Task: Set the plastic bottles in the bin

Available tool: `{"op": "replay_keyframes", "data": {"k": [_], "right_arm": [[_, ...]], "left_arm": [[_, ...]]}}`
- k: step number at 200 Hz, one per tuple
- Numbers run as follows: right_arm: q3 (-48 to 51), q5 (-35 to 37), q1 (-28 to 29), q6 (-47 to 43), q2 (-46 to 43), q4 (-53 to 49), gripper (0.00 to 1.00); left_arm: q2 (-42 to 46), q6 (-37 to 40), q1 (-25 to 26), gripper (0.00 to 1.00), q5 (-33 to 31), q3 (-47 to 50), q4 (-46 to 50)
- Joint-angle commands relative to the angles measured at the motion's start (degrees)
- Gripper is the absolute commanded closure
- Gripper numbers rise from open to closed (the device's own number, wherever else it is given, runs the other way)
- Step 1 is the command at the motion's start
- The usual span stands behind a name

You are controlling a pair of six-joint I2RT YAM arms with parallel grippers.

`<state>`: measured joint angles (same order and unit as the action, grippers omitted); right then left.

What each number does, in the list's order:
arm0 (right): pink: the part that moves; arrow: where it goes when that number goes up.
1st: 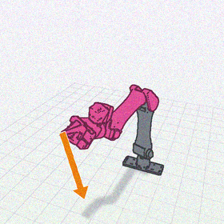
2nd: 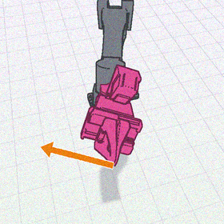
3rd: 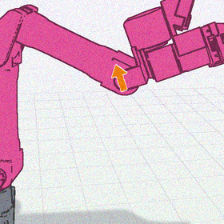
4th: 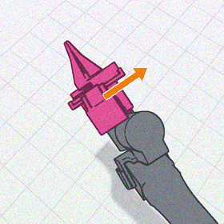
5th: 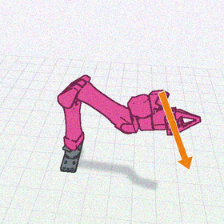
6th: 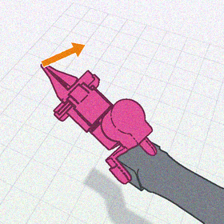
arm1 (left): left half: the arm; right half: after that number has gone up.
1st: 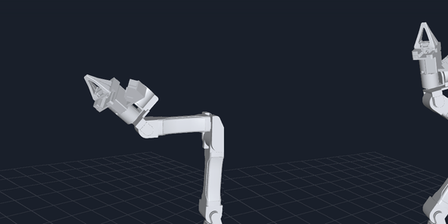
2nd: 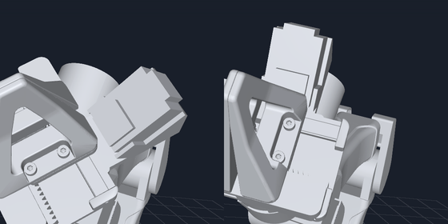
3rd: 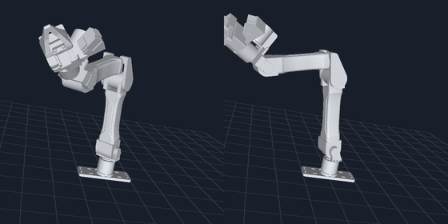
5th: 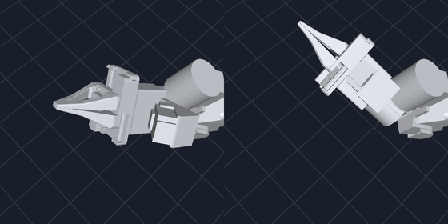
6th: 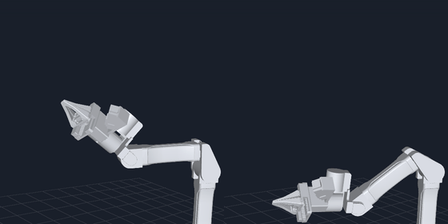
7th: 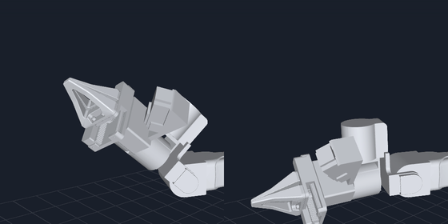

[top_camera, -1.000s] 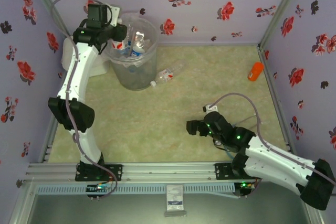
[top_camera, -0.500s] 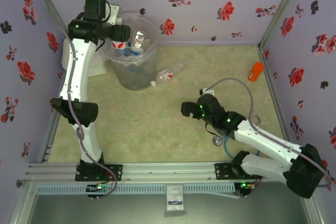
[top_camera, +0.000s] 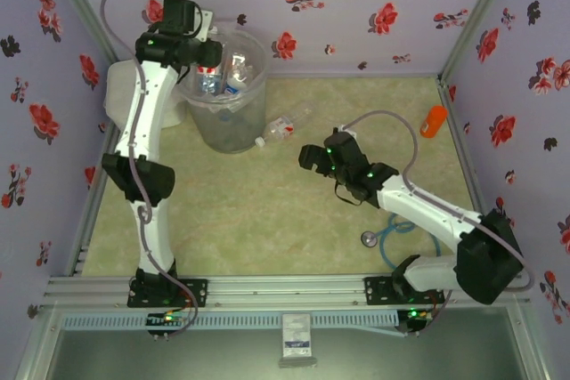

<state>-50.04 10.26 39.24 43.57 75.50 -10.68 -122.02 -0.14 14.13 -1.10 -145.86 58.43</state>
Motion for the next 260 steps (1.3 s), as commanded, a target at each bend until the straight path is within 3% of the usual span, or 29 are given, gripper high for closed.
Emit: {"op": "replay_keyframes", "data": {"k": [1,74,130,171,208,260], "right_arm": [[-3.7,0.3,-0.7,5.5,4.1,0.8,0.01],[-14.8,4.9,-0.8,14.2,22.2,5.2,0.01],[-20.8,4.2,-1.9,18.2,33.1,11.3,0.06],[-25.0,1.9,-3.2,19.3,40.0,13.9,0.01],[-27.2,-1.2,-3.8,21.7,44.7,20.1,0.01],[-36.7,-3.4,-5.0,21.7,52.6,16.3,0.01]], "left_arm": [[-4.3,-2.9,-0.8,0.54,-1.1,-0.9,2.9],[-0.7,-3.8,-2.1,0.34,0.2,8.2,-1.0],[4.0,-4.7,-2.6,0.19,1.7,9.6,-1.0],[8.0,-4.5,-2.5,0.00,1.8,6.5,2.6],[15.1,-4.6,-2.5,0.00,1.4,10.2,2.5],[29.1,-8.2,-0.7,0.00,1.6,26.3,-3.8]]}}
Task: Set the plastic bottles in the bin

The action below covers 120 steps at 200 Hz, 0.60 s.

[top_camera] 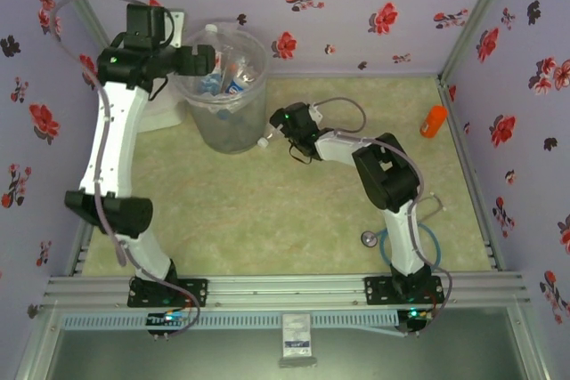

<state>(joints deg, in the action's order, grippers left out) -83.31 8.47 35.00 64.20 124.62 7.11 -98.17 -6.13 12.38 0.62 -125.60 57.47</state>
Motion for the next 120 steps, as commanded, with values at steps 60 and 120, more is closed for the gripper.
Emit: {"op": "replay_keyframes", "data": {"k": [60,120], "right_arm": [[4.1,-0.4,-1.7,-1.5,-2.4,-1.1,0.28],[21.1,-2.3,-2.5,-13.3,-20.2,-1.7,0.47]], "left_arm": [[17.2,-6.1,3.2,0.00,1.6,19.8,-7.9],[28.9,-16.3,4.1,0.00,9.5,34.6,-16.5]]}}
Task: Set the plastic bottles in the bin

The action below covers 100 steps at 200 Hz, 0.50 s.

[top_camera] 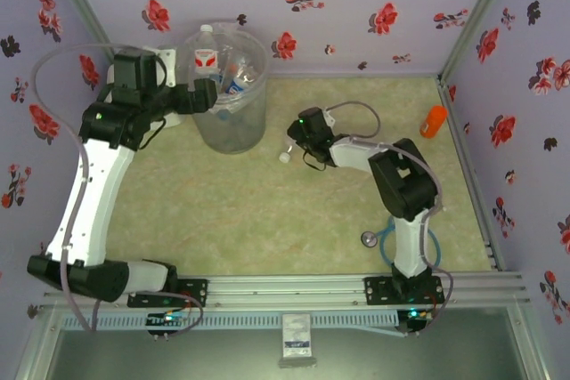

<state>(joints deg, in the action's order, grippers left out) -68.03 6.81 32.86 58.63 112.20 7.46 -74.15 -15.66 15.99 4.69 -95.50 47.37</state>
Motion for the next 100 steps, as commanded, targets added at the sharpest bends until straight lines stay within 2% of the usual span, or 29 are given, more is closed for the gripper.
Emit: {"op": "replay_keyframes", "data": {"k": [1,32,60,73,100], "right_arm": [[6.2,-0.8,-0.3,-8.0,-8.2,-2.1,0.47],[16.6,-4.1,-0.3,-13.8,-20.0,-3.4,0.52],[25.1,-11.0,-0.1,-18.2,-30.7,-3.0,0.57],[29.7,-15.0,0.2,-20.9,-36.1,-0.3,0.65],[37.1,-22.0,2.6,-27.2,-46.9,2.0,0.65]], "left_arm": [[5.0,-7.0,0.5,0.00,5.6,4.7,-6.6],[8.4,-13.1,3.6,0.00,8.0,11.9,-12.1],[9.5,-20.4,7.4,0.00,11.9,19.0,-21.1],[9.2,-21.3,9.9,0.00,11.9,20.7,-23.2],[8.7,-23.3,12.7,0.00,11.3,23.9,-26.3]]}}
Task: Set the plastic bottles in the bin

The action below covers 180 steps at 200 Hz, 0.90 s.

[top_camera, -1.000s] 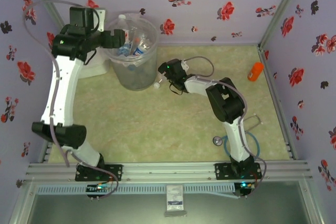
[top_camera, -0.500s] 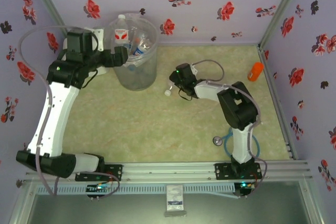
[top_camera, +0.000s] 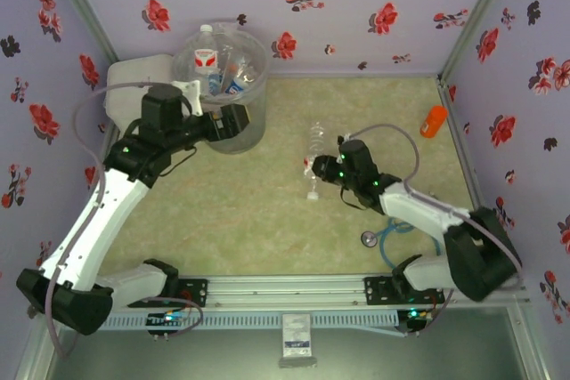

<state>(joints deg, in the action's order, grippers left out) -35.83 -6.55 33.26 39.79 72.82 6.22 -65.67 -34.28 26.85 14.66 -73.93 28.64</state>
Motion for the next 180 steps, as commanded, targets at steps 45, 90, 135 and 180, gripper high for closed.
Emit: {"op": "replay_keyframes", "data": {"k": [45,90,135,180], "right_arm": [[11.7,-6.8,10.0,-14.9,-20.4,4.0,0.67],[12.5,-5.9,12.4,-14.4,-25.6,5.0,0.69],[12.8,-2.9,12.5,-15.4,-26.8,4.8,0.69],[13.5,-2.0,12.6,-15.7,-26.1,8.5,0.69]], "left_arm": [[-3.8,-9.5,9.2,0.00,-0.1,9.5,-16.1],[-9.4,-10.9,15.7,0.00,-4.3,10.8,-18.4],[-11.8,-12.6,18.1,0.10,-5.1,11.1,-20.3],[-15.4,-13.8,19.5,0.18,-4.9,10.4,-22.3]]}}
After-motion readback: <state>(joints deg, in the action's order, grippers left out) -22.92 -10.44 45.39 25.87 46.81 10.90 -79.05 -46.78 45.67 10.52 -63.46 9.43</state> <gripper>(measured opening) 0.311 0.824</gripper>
